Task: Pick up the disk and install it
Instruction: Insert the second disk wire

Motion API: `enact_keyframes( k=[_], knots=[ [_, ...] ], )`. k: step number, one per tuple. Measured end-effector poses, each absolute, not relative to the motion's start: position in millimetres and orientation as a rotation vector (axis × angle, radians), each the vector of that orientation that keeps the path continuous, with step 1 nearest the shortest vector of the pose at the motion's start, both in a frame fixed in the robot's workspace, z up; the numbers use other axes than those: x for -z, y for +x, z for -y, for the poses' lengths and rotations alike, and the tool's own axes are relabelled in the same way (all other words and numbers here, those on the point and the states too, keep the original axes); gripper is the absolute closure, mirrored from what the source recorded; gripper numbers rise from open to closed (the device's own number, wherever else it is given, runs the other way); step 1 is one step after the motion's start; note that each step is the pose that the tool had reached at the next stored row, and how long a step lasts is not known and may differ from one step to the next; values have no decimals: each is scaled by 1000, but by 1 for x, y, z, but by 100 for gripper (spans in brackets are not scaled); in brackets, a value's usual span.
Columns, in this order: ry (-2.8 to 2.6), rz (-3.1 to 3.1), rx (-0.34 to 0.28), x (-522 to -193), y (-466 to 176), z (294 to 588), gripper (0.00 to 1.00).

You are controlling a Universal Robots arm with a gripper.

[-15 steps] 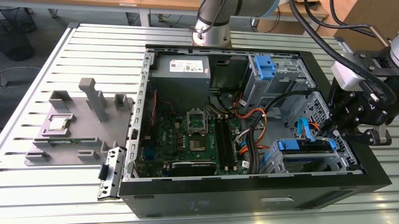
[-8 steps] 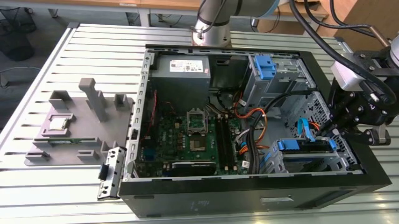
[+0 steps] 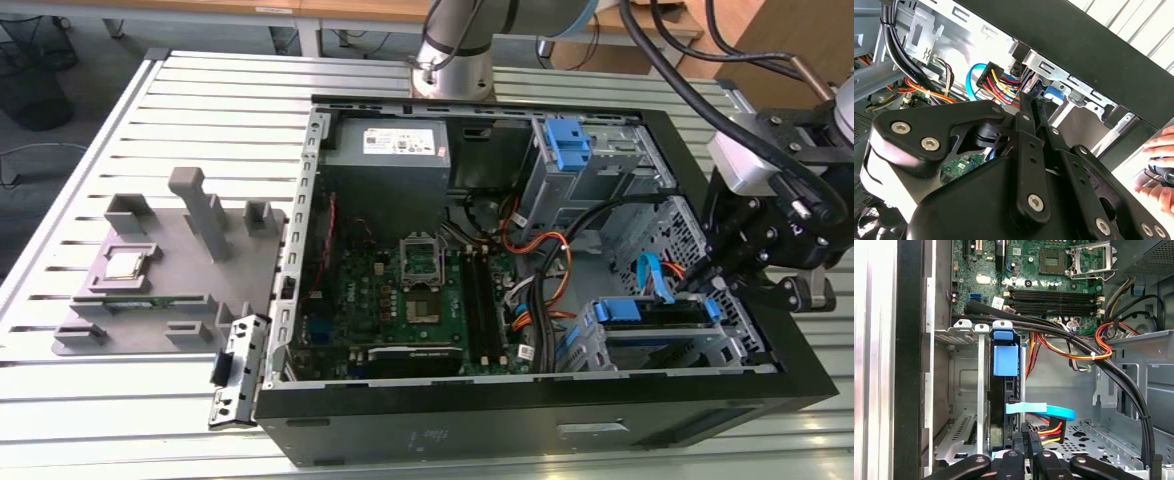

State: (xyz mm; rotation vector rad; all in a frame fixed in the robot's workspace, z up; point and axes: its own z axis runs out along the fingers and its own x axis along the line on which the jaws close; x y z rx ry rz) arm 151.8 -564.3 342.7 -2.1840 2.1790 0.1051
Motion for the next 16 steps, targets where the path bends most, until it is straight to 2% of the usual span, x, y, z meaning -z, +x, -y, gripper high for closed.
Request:
enact_keyframes(
  k=[5,11,16],
  knots=[
    [-2177,-2168,-87,-342,146,568,84],
    [-2154,-2135,-29,-341,144,568,84],
    [-2152,-2126,-18,-341,137,568,84]
  ],
)
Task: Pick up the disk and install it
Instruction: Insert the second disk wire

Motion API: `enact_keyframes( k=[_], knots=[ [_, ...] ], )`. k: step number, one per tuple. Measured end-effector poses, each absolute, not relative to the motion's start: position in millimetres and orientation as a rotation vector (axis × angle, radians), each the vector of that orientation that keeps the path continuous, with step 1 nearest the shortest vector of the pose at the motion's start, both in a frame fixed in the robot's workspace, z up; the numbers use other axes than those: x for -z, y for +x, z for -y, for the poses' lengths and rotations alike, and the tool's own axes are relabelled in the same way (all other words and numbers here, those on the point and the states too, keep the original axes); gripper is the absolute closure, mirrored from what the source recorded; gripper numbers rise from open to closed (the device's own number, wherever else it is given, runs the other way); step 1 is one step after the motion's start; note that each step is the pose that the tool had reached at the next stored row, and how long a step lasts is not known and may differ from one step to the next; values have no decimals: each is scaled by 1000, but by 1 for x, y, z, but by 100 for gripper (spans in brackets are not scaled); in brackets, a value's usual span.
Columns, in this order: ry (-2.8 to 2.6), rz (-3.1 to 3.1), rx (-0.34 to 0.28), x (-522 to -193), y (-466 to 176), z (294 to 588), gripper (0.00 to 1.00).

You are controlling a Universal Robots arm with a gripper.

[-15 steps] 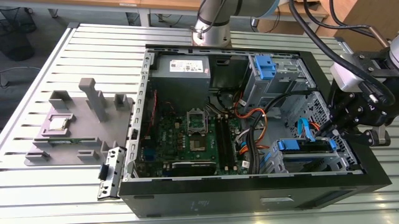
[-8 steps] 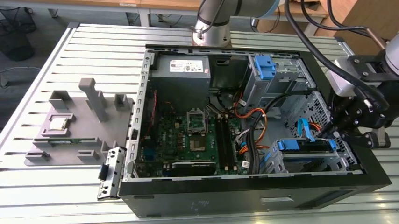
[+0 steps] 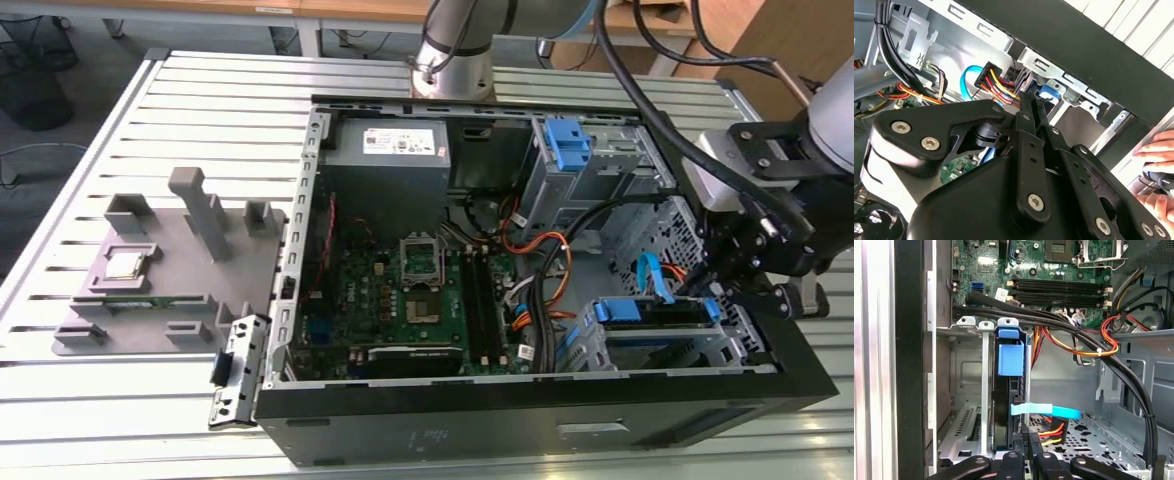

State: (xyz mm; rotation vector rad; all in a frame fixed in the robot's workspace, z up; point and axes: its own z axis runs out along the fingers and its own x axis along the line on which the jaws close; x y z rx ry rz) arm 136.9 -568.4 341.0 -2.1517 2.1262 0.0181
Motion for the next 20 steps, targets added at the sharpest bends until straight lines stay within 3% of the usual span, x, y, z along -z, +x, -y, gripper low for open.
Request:
enact_keyframes(
  k=[20],
  knots=[
    [-2150,-2089,17,-339,127,571,84]
  ],
)
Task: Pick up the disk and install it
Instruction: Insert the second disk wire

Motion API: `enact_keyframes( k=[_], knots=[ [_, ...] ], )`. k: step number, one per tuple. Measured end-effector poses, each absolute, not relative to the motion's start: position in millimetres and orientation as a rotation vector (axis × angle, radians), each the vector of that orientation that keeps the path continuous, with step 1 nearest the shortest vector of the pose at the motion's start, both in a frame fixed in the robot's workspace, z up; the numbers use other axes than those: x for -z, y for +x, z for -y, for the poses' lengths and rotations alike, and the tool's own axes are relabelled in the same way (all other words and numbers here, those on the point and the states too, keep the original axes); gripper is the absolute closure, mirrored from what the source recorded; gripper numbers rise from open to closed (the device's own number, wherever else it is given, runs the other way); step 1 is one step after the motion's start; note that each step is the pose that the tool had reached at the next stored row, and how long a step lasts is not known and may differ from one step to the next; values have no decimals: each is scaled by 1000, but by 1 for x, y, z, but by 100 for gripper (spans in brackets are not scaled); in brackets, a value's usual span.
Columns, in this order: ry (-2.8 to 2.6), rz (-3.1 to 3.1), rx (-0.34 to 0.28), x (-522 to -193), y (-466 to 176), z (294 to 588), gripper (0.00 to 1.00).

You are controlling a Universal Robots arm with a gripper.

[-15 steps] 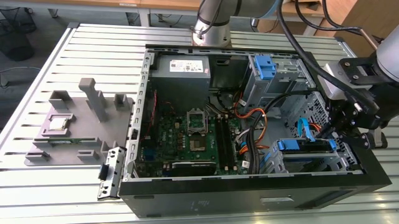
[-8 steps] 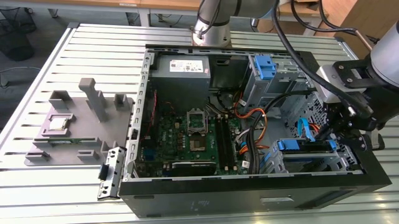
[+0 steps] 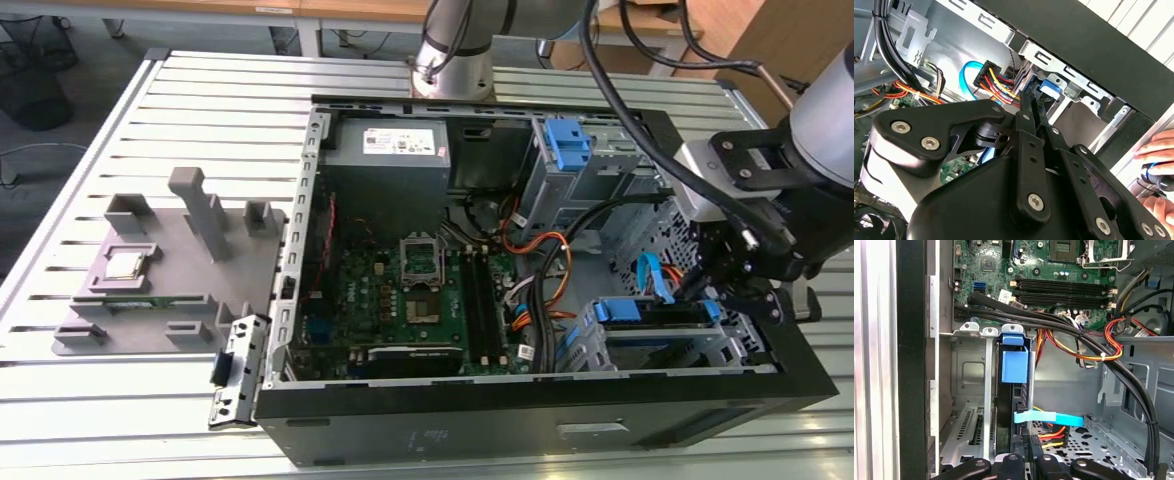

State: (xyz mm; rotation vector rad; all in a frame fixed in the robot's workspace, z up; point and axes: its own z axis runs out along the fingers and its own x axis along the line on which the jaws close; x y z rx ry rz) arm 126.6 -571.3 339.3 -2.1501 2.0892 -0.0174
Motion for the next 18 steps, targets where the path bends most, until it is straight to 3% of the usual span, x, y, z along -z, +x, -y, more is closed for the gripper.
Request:
enact_keyframes(
  k=[18],
  knots=[
    [-2198,-2064,42,-335,125,571,84]
  ],
)
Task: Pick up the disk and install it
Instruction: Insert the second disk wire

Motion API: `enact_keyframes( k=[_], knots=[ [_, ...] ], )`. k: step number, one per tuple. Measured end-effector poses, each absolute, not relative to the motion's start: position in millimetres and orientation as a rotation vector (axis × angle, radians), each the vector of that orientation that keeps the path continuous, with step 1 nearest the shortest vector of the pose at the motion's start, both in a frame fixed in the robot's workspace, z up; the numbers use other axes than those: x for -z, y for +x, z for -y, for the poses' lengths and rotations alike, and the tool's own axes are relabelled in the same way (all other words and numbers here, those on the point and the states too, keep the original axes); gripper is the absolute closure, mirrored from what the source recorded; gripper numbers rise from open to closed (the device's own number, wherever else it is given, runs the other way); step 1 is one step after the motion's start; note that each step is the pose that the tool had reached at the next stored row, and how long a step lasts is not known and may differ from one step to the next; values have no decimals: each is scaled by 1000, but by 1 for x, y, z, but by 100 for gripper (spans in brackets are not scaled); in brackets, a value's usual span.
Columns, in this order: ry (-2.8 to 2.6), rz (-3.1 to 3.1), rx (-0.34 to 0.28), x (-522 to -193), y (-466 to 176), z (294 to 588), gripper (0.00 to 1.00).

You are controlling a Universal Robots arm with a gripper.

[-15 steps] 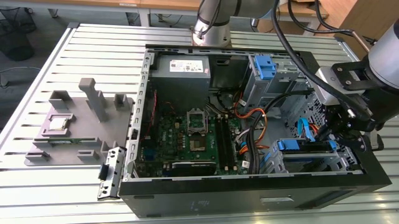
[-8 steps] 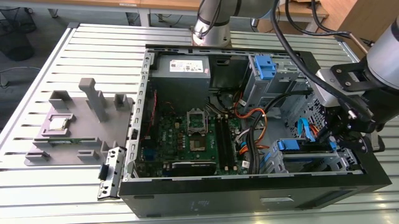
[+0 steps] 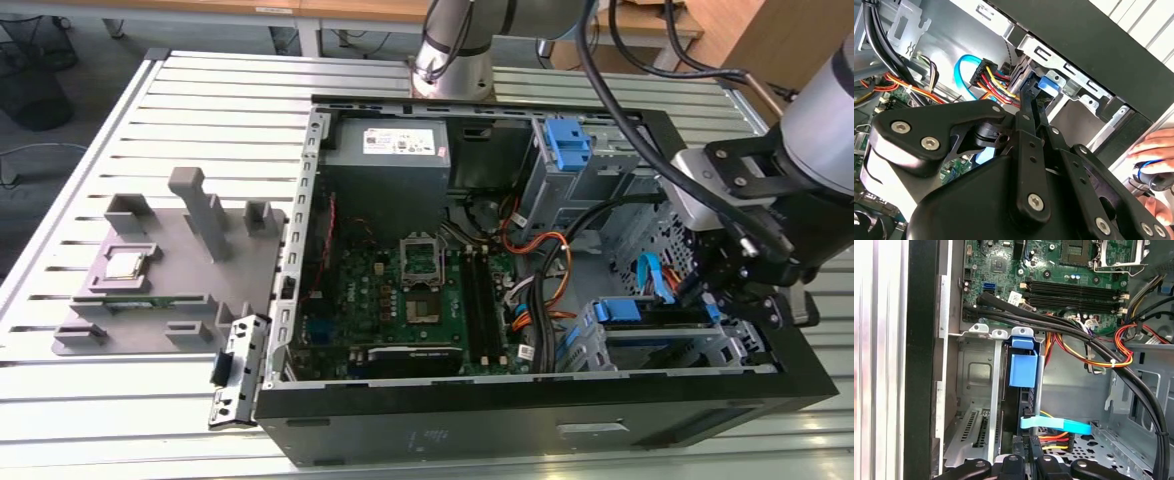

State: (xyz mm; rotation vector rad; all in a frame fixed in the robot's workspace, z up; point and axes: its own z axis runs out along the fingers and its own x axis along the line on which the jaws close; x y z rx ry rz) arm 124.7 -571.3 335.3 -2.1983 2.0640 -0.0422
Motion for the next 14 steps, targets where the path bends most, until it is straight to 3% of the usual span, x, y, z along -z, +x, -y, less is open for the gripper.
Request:
enact_keyframes(
  k=[14],
  knots=[
    [-2190,-2072,42,-332,123,571,84]
  ],
)
